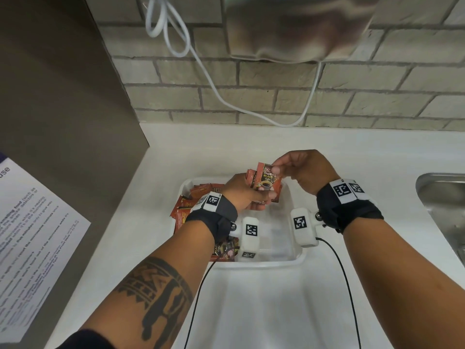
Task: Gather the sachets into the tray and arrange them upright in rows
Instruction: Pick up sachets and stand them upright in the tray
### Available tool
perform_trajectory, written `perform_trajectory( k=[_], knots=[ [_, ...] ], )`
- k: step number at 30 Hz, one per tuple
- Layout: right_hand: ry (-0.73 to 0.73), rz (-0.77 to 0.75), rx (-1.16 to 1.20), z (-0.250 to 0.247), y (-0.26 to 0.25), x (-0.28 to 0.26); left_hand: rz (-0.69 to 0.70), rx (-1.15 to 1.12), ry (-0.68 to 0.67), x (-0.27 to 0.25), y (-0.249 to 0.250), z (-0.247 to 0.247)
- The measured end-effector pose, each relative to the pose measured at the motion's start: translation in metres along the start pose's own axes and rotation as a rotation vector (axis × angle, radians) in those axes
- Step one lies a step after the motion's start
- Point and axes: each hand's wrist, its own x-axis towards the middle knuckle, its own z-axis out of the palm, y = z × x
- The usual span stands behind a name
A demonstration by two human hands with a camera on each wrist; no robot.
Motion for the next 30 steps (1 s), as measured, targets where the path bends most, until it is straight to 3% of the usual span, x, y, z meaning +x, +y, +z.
perform_trajectory(
  k=[4,7,11,18,30],
  knots=[
    [0.075,-0.021,-0.041,0.002,-0.003,0.001,-0.082,0.019,0.048,0.002,-0.003,0.002],
    [0.167,-0.016,-0.218,-0.004,-0.002,0.0,-0.273,0.163,0.042,0.003,-0.009,0.001],
    [0.152,0.029,-0.385,-0.006,0.004,-0.004,-0.453,0.299,-0.02,0.003,-0.02,0.004],
    [0.067,0.091,-0.495,0.009,0.021,-0.004,-0.418,0.495,-0.164,0.01,-0.017,0.026],
    [0.007,0.153,-0.546,0.017,0.029,0.002,-0.455,0.551,-0.177,0.026,-0.017,0.032]
  ],
)
